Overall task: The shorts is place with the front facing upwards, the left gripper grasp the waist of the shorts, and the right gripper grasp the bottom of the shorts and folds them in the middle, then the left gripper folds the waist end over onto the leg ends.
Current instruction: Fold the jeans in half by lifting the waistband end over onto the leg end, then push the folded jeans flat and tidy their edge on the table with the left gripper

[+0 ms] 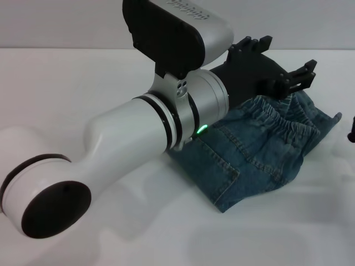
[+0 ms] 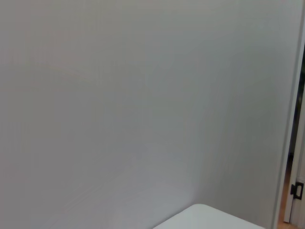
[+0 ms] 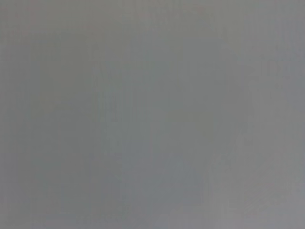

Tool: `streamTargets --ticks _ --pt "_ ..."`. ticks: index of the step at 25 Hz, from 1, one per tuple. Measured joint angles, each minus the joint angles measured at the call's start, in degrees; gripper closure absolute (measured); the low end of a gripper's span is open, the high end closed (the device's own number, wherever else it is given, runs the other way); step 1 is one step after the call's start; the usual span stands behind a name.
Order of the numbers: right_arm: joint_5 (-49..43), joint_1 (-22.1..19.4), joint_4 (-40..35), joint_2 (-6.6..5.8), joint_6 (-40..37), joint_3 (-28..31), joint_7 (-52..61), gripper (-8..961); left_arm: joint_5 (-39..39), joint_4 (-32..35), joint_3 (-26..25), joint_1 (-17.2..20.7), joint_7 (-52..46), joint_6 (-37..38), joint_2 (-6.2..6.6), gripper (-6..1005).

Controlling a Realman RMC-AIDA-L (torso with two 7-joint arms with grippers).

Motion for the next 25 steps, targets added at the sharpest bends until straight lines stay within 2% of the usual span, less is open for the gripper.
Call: streamTargets --ticks 5,9,11,15,21,25 --pt "0.00 0.17 1.04 -0.11 -0.05 -2.37 -0.28 878 0.00 -0.50 -0.64 2.72 0.49 -0.09 0.13 188" --pt "0.00 0.41 2.26 -0.17 0.24 -3.85 -0.32 868 0.09 -0.72 -1.33 3.96 0.53 -0.53 0.19 158" --pt "-0.03 0.38 3.21 -0.19 0.46 -4.59 -0.47 863 0.37 -1.87 -3.79 7.15 0.58 -1.89 0.28 143" --pt "-0.08 0.83 4.52 -0.15 1.70 -5.02 -0.47 853 0.38 -2.16 -4.44 8.03 0.63 -2.06 0.30 151" --pt "-4.56 2.50 6.88 -0.17 7.87 -5.57 -0.29 839 0.52 -1.10 -4.63 7.68 0.66 -1.68 0.28 162" --pt "-5.26 1.88 7.82 0.11 8.30 -4.83 -1.35 804 0.32 -0.97 -5.27 8.92 0.62 -0.99 0.29 170"
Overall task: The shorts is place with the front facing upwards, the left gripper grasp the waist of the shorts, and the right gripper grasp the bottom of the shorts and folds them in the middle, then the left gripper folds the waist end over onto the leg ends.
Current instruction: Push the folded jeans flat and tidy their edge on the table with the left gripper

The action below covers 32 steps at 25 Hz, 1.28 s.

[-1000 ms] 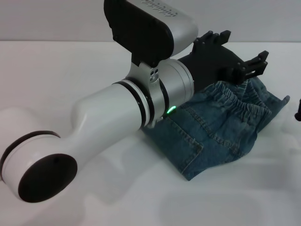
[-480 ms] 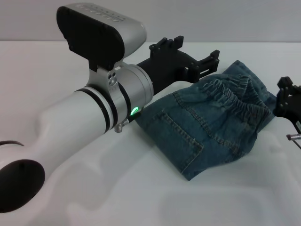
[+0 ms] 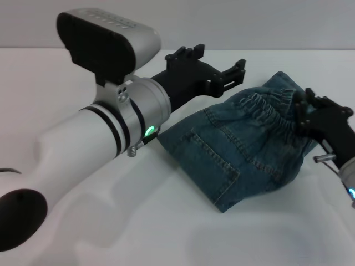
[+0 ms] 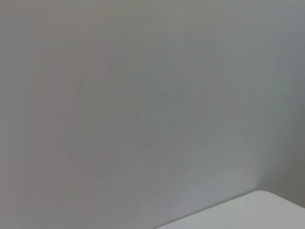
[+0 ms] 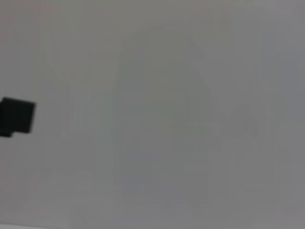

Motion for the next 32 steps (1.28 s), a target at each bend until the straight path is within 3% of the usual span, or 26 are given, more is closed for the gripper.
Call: streamTargets --ticks 2,7,11,17,22,24,30,32 --pt "3.31 -1.33 0.15 0.34 -0.96 1.74 -3.08 775 -0.10 -0.78 -0.11 1.11 -0.16 0.01 0.00 174" --pt "14.28 -3.53 -1.06 0.05 -5.63 4.04 -9.48 904 0.01 -1.73 0.68 2.49 0.04 0.06 0.01 183" --pt "16.13 -5.46 -1.44 -0.16 -6.58 6.00 -10.09 955 -0.24 -1.69 2.00 3.80 0.02 1.89 0.06 191" --pt "16.29 -8.20 -4.12 0.06 -10.12 7.94 -9.77 955 -0.48 -0.16 6.62 5.73 -0.49 4.22 0.02 433" --pt "16.31 -8.06 -4.95 -0.04 -10.13 7.97 -9.68 953 -1.85 2.12 10.16 6.20 -0.59 3.73 0.00 629" --pt "16.32 -7.78 -5.17 -0.08 -9.98 7.98 -9.66 953 -2.79 3.42 11.52 6.12 -0.60 4.13 0.00 850" --pt "16.37 -6.84 -5.76 -0.22 -9.74 8.01 -9.63 953 -5.92 6.21 14.66 4.77 -0.62 3.82 -0.01 1001" --pt "16.38 -6.52 -5.81 -0.22 -9.38 8.01 -9.62 953 -7.23 6.82 15.09 4.63 -0.64 3.23 0.00 1001"
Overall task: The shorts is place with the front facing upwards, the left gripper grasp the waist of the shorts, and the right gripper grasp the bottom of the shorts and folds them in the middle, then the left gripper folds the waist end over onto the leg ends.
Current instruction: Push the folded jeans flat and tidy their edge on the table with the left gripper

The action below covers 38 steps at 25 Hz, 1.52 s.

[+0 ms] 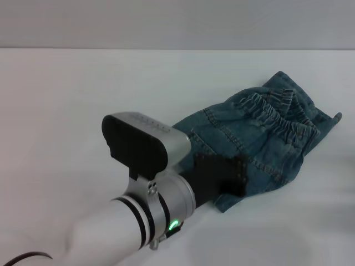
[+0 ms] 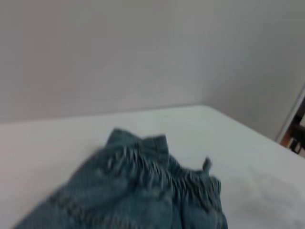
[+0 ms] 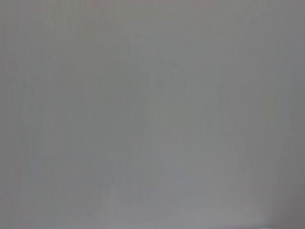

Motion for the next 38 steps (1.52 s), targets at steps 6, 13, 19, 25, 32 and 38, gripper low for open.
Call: streamTargets --ticks 6,13,19,25,32,38 --pt "-0.14 0.08 0.02 0.00 0.16 0.00 -0.01 953 -4.14 2.79 1.67 -1.78 -0.02 -1.63 -0.01 1000" --pt "-0.34 -0.52 1.02 0.00 0.14 0.00 -0.25 954 -8.66 7.89 1.25 -5.33 -0.02 -1.49 -0.27 1000" --pt "-0.36 -1.19 2.20 0.00 -0.14 0.00 -0.41 954 -10.22 12.50 0.06 -9.52 -0.02 -1.02 -0.29 999" --pt "-0.24 -1.96 3.30 0.00 -0.31 0.00 -0.47 954 -10.31 16.22 -2.41 -12.67 0.08 0.51 -0.32 998" --pt "-0.15 -2.30 3.59 0.00 -0.35 0.03 -0.54 954 -10.34 19.50 -4.32 -15.49 0.09 1.85 -0.32 998" --pt "-0.13 -2.70 3.84 0.06 -0.39 0.57 -0.56 953 -10.36 25.32 -4.84 -21.02 -0.15 5.01 -0.49 997"
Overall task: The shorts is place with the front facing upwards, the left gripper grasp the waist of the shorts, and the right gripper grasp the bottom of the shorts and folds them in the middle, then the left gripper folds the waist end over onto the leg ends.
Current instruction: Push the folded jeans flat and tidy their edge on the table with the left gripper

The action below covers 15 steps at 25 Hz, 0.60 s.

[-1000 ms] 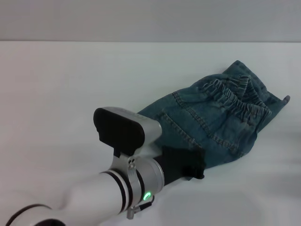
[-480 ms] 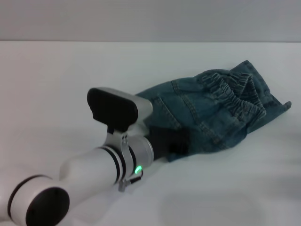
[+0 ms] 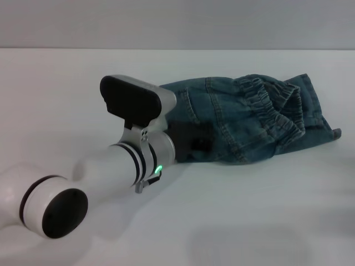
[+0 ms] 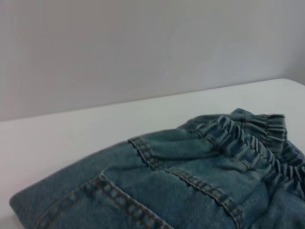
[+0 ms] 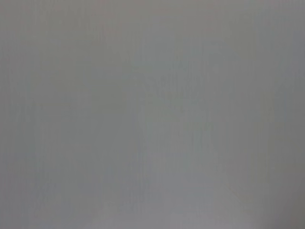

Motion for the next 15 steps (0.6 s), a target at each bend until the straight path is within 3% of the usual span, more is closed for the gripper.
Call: streamTargets --ticks 4,6,7,8,9,11,15 --pt "0.01 -0.42 0.41 0.03 -0.01 0.02 -0.02 953 0.11 -1.44 0.02 0.19 -0.53 0.92 0.32 997" --pt "-0.04 -0.45 0.49 0.03 -0.02 0.03 -0.02 953 1.00 -6.35 0.02 3.72 0.60 1.35 0.71 997" --pt "-0.09 -0.41 0.49 0.03 0.00 0.04 -0.02 953 1.00 -6.35 0.02 3.72 0.60 1.35 0.71 996" --pt "-0.16 -0.32 0.49 0.03 0.07 0.04 -0.02 953 2.46 -11.59 0.02 8.52 2.70 1.31 0.84 996" --pt "-0.19 -0.17 0.49 0.03 0.14 0.03 -0.02 953 2.46 -11.59 0.02 8.52 2.70 1.31 0.84 996" --pt "-0.23 0.02 0.58 0.03 0.29 -0.04 -0.02 953 4.12 -16.21 0.47 13.70 5.20 0.91 0.62 996" --pt "-0.26 0.12 1.22 -0.02 0.35 -0.30 -0.02 953 4.55 -18.59 1.27 16.19 5.83 -0.55 0.50 996"
